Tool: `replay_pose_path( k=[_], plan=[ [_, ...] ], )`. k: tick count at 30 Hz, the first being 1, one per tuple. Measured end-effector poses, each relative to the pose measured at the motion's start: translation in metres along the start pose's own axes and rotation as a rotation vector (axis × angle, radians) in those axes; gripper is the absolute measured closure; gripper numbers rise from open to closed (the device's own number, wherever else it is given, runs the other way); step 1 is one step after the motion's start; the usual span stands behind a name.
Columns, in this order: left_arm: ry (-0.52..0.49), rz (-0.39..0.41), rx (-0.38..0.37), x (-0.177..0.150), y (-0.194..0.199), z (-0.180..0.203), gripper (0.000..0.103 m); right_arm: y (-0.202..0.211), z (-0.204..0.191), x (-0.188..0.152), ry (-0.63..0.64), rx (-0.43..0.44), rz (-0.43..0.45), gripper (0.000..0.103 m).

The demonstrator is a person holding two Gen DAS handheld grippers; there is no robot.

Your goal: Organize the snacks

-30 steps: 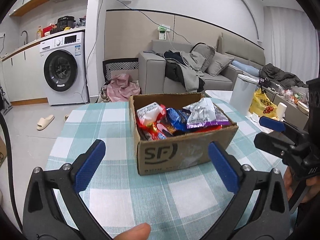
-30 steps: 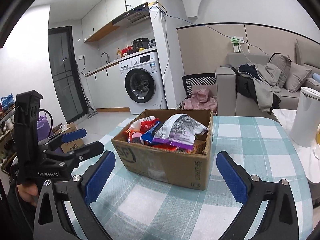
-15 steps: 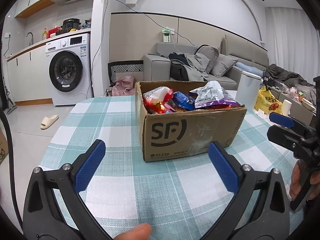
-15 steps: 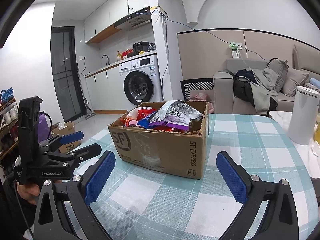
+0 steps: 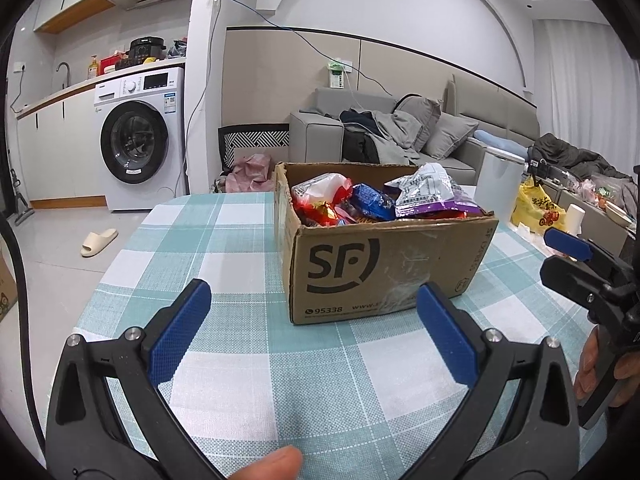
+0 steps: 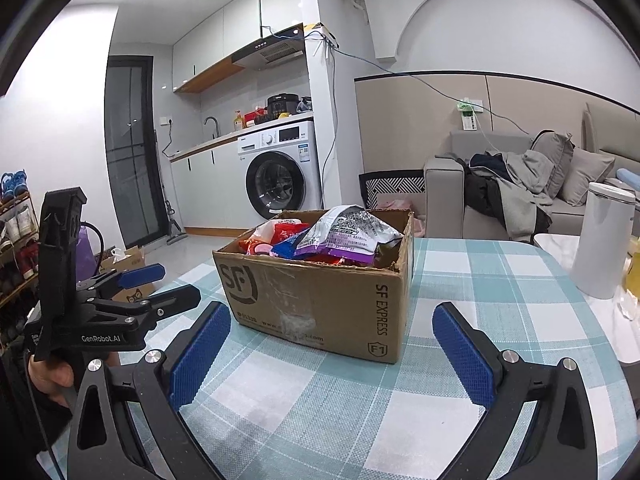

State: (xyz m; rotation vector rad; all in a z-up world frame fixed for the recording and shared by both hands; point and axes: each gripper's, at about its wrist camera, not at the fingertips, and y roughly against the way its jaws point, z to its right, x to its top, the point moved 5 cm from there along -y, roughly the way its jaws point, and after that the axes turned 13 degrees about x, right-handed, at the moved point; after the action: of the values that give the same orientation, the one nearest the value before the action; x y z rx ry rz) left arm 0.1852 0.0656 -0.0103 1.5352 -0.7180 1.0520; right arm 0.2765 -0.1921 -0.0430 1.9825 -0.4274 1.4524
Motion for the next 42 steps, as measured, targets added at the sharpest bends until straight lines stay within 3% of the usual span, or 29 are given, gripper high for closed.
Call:
replay_pose_path(
  k=[42],
  plan=[
    [0.002, 0.01, -0.012, -0.0015, 0.0016, -0.0014, 0.001, 0.0055, 0.0018, -0.0001, -0.002, -0.016, 0.027, 0.0]
  ],
)
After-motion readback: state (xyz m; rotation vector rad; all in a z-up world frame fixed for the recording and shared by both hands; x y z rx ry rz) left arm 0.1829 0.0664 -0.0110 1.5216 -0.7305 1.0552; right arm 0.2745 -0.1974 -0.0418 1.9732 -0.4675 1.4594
